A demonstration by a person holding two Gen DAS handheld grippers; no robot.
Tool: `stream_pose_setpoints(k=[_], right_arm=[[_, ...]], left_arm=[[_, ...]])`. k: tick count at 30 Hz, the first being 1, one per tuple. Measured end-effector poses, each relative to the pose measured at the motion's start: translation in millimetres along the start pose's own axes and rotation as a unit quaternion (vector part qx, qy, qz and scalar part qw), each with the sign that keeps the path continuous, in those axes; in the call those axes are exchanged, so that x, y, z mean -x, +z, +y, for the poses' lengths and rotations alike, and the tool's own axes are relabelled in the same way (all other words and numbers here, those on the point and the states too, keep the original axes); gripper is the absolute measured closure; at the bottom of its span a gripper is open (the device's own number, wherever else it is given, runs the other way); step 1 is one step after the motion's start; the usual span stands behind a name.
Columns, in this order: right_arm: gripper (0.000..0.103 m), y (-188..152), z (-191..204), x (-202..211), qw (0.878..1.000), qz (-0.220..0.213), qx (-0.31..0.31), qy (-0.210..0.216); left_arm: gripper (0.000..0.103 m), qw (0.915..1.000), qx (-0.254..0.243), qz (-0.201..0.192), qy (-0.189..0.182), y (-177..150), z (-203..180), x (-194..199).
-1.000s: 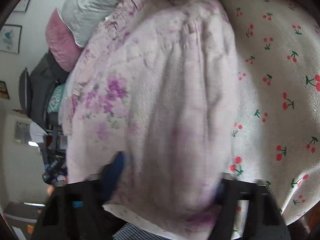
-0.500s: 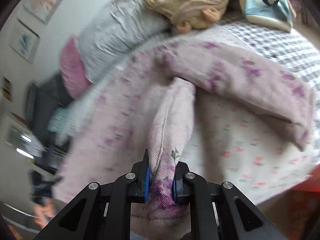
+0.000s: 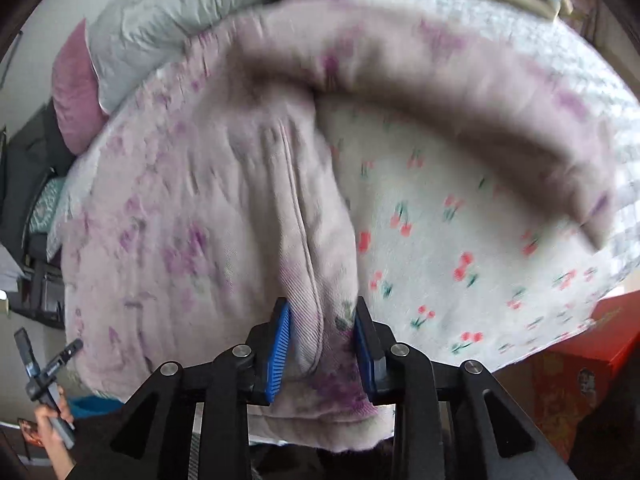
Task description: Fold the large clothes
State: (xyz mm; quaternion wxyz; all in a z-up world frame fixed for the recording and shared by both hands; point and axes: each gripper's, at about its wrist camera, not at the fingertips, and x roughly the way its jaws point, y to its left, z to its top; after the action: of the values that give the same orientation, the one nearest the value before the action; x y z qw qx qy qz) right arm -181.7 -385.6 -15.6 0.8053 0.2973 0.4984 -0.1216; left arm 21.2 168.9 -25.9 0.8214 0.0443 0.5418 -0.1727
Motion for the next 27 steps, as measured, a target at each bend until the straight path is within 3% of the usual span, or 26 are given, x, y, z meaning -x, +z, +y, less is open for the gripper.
stream_pose_setpoints(k=[2, 4, 5, 9, 11, 13, 15, 17, 18, 19, 20, 21, 23, 25, 27], right_arm=[[0.061, -2, 5, 25, 0.999, -0.035, 0.007, 0.002], [0.017, 6, 20, 45, 0.997, -0.071, 0.017, 0.011], [0.016, 3, 28, 55, 0.995, -0.092, 0.027, 0.019], [0.016, 0, 85, 48, 0.986, -0.113, 0.107, 0.053], [0.016, -13, 105, 38, 0.978, -0.108, 0.169, 0.058], [0.016, -33, 137, 18, 0.964, -0.093, 0.244, 0.053], [0.016, -60, 167, -4, 0.939, -0.072, 0.331, 0.057], [0.018, -87, 186, -20, 0.912, -0.054, 0.401, 0.060], [0.025, -103, 193, -28, 0.894, -0.042, 0.442, 0.060], [0.042, -113, 202, -36, 0.882, -0.034, 0.466, 0.060], [0.053, -127, 210, -45, 0.864, -0.015, 0.500, 0.058], [0.068, -138, 215, -56, 0.850, 0.006, 0.525, 0.052], [0.069, -151, 220, -73, 0.831, 0.028, 0.554, 0.032], [0.069, -158, 224, -85, 0.815, 0.030, 0.579, 0.018], [0.069, -165, 226, -98, 0.791, 0.024, 0.612, -0.012]], left_arm=[[0.030, 0.9996, -0.001, -0.030, 0.003, 8, 6, 16], [0.022, 0.9988, 0.007, -0.047, 0.001, 15, 18, 24], [0.022, 0.9985, 0.013, -0.052, 0.000, 16, 22, 24], [0.022, 0.9978, 0.043, -0.038, -0.034, 19, 23, 8], [0.022, 0.9979, 0.034, -0.001, -0.055, 13, 19, -10], [0.022, 0.9979, 0.032, 0.025, -0.051, 4, 17, -25], [0.022, 0.9966, 0.041, 0.045, -0.056, -5, 20, -38], [0.031, 0.9918, 0.066, 0.069, -0.085, -12, 26, -48], [0.048, 0.9876, 0.078, 0.081, -0.109, -13, 29, -51], [0.069, 0.9802, 0.094, 0.095, -0.146, -14, 31, -54], [0.078, 0.9699, 0.116, 0.105, -0.187, -16, 34, -56], [0.081, 0.9635, 0.130, 0.101, -0.211, -16, 37, -55], [0.082, 0.9578, 0.148, 0.079, -0.233, -14, 44, -49], [0.082, 0.9472, 0.174, 0.061, -0.262, -14, 52, -44], [0.082, 0.9419, 0.188, 0.048, -0.274, -13, 57, -41]])
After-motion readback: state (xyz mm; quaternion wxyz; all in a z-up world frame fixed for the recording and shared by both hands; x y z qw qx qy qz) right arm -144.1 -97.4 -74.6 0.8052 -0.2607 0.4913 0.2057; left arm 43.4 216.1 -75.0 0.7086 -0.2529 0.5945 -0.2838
